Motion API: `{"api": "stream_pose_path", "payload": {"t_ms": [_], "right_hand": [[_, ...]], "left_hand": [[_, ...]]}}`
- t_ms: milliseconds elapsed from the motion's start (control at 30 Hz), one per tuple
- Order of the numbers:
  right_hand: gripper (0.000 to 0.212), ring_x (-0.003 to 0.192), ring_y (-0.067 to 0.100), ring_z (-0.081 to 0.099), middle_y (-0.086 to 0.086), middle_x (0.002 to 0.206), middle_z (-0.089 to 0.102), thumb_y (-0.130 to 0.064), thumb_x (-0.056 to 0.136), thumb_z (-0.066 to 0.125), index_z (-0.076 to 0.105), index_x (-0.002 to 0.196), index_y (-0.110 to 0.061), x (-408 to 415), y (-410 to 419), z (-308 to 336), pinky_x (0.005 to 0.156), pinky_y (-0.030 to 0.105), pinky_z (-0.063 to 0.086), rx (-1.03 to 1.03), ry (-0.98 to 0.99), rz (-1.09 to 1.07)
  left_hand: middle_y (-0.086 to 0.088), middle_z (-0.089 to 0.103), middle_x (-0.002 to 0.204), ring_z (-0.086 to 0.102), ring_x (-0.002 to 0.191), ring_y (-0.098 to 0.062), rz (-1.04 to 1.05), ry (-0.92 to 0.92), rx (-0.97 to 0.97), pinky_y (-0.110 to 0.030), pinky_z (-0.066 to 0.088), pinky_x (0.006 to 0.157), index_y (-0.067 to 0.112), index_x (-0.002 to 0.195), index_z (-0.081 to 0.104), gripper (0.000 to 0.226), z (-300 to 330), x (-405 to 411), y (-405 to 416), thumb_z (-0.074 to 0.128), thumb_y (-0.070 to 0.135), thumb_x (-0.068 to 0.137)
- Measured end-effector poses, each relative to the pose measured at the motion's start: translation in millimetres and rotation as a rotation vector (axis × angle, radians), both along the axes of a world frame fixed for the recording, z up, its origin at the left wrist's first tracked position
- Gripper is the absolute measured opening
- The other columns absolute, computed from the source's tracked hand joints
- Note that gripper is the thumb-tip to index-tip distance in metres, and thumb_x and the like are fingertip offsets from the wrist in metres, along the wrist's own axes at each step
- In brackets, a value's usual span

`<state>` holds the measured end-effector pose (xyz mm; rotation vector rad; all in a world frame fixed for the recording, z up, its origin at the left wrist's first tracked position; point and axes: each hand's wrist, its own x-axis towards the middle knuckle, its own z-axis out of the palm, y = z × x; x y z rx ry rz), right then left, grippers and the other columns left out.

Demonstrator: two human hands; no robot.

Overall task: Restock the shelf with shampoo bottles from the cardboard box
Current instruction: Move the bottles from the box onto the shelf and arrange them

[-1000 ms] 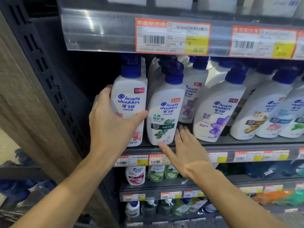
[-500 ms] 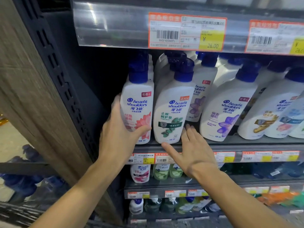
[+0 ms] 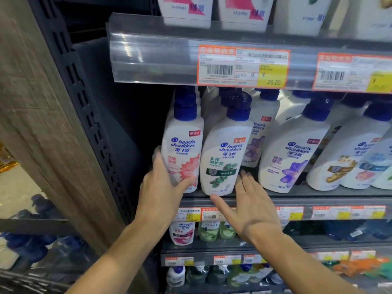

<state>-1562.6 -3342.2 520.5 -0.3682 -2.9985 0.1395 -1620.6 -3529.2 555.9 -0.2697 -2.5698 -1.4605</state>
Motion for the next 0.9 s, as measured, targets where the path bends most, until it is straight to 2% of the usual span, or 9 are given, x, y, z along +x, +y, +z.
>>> {"api": "stream_pose_path", "payload": {"t_ms": [67,167,233,367,533,767,900], "right_hand": [[0.107,0.15,0.018,0.008,0.009,0.163,0.014,-0.083,0.077,0.002,0.015,0.154,-0.009,0,1,-1,0.12,0.029,0.0,0.003,0.008,-0.001],[0.109,0.15,0.019,0.009,0.01,0.163,0.014,-0.084,0.076,0.001,0.015,0.154,-0.01,-1,0,-4,0.12,0.03,0.0,-0.006,0.011,0.006],[0.11,0.15,0.019,0.009,0.009,0.163,0.015,-0.085,0.076,-0.003,0.015,0.154,-0.01,-1,-1,-6,0.12,0.03,0.0,0.003,0.007,0.01],[0.112,0.149,0.02,0.012,0.009,0.162,0.016,-0.084,0.075,-0.008,0.017,0.154,-0.009,-1,1,-6,0.121,0.033,0.004,0.044,-0.01,0.015],[0.109,0.149,0.023,0.012,0.012,0.162,0.016,-0.081,0.08,-0.007,0.017,0.153,-0.005,0,3,1,0.122,0.034,0.005,0.061,-0.076,0.038],[0.105,0.15,0.029,0.0,0.018,0.163,0.005,-0.073,0.081,-0.014,0.002,0.152,0.003,-2,8,19,0.123,0.042,0.005,0.108,-0.324,0.122],[0.094,0.15,0.027,-0.014,0.015,0.162,-0.012,-0.071,0.088,0.0,-0.007,0.153,-0.003,10,15,30,0.123,0.04,-0.002,0.04,-0.459,0.168]], "left_hand": [[-0.003,0.054,0.135,0.054,0.122,-0.021,0.007,0.0,-0.111,-0.036,0.048,0.092,0.025,0.151,0.008,0.107,-2,8,0,0.078,0.044,0.073],[-0.01,0.033,0.153,0.039,0.135,-0.024,0.021,0.081,-0.376,-0.037,0.043,0.099,0.017,0.152,-0.003,0.11,-2,27,-5,0.059,0.065,0.075],[-0.013,0.019,0.159,0.032,0.141,-0.026,0.014,0.114,-0.527,-0.034,0.039,0.104,0.009,0.151,-0.008,0.109,-1,37,-8,0.046,0.071,0.079],[-0.015,0.001,0.162,0.019,0.147,-0.024,0.0,0.093,-0.692,-0.03,0.026,0.113,0.001,0.15,-0.013,0.106,-5,46,-14,0.034,0.071,0.085],[-0.014,-0.003,0.163,0.012,0.149,-0.023,-0.048,0.082,-0.869,-0.033,0.019,0.117,0.003,0.149,-0.015,0.102,2,58,-18,0.026,0.072,0.086],[-0.011,-0.009,0.163,0.004,0.15,-0.023,-0.129,-0.017,-1.074,-0.039,0.018,0.119,0.008,0.15,-0.014,0.089,35,81,-18,0.022,0.065,0.092],[-0.009,-0.007,0.163,0.0,0.15,-0.024,-0.162,-0.036,-1.161,-0.045,0.011,0.12,0.01,0.15,-0.016,0.081,64,93,-8,0.022,0.057,0.096]]}}
